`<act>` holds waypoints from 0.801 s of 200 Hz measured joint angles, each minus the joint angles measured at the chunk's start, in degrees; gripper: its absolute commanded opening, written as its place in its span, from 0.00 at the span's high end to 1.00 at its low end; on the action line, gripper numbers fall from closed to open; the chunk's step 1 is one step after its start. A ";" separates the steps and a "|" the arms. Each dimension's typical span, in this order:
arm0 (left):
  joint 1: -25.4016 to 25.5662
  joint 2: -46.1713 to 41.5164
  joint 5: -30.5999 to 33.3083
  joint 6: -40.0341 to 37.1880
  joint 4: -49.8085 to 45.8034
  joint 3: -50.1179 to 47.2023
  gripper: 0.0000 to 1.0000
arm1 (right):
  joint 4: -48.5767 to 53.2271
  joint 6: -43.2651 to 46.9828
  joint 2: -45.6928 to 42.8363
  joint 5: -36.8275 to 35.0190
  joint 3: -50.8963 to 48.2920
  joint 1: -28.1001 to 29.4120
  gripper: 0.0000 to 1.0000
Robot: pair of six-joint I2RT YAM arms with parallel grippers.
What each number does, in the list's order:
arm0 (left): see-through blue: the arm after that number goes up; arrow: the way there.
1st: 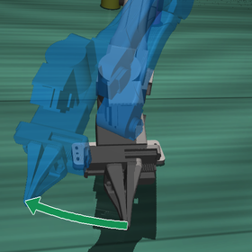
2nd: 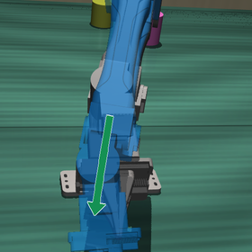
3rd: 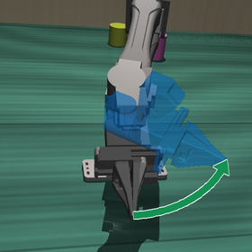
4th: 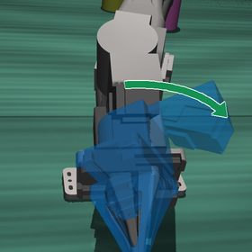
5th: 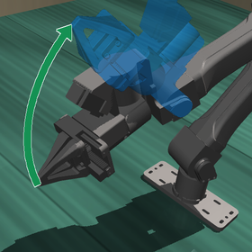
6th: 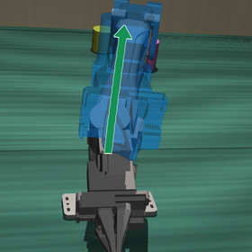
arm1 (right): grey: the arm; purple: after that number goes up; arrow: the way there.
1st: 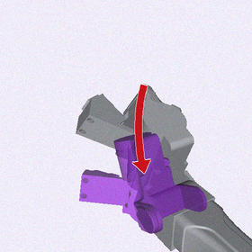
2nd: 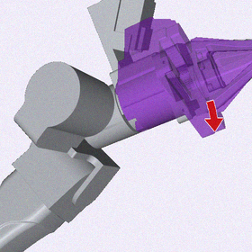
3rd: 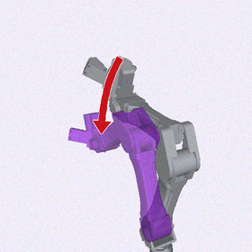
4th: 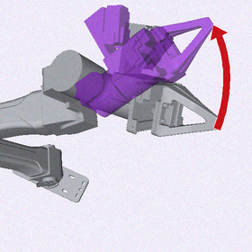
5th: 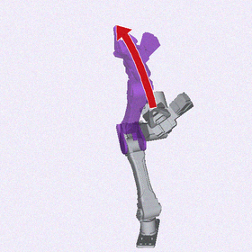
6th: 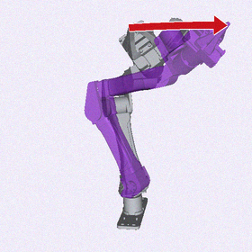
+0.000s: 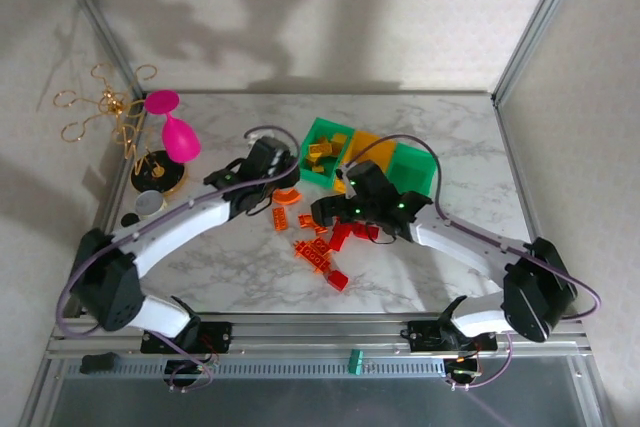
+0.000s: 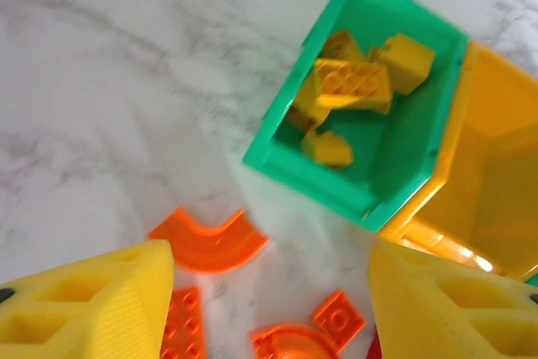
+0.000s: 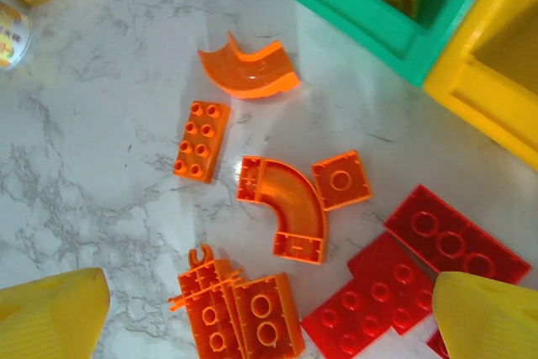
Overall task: Sort the legos into containers by color
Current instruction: Pick up the lego from the center of the table.
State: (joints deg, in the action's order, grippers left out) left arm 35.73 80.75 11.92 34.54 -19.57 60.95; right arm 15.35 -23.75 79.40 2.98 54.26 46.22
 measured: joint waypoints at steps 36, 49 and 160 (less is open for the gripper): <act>-0.66 -12.55 2.29 4.28 -3.85 -10.21 0.32 | 0.81 2.38 7.96 -2.23 6.73 2.97 0.02; -0.98 -16.61 3.30 5.99 -5.51 -12.17 0.31 | 0.70 2.38 11.02 -3.04 9.14 3.69 0.01; -2.19 -34.16 8.39 16.31 -14.19 -21.03 0.12 | 0.52 -2.40 34.12 -8.85 25.03 5.31 0.01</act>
State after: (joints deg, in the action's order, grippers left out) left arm 33.54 46.59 20.32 50.85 -33.76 39.92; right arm 15.88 -26.15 113.51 -5.87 79.29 51.53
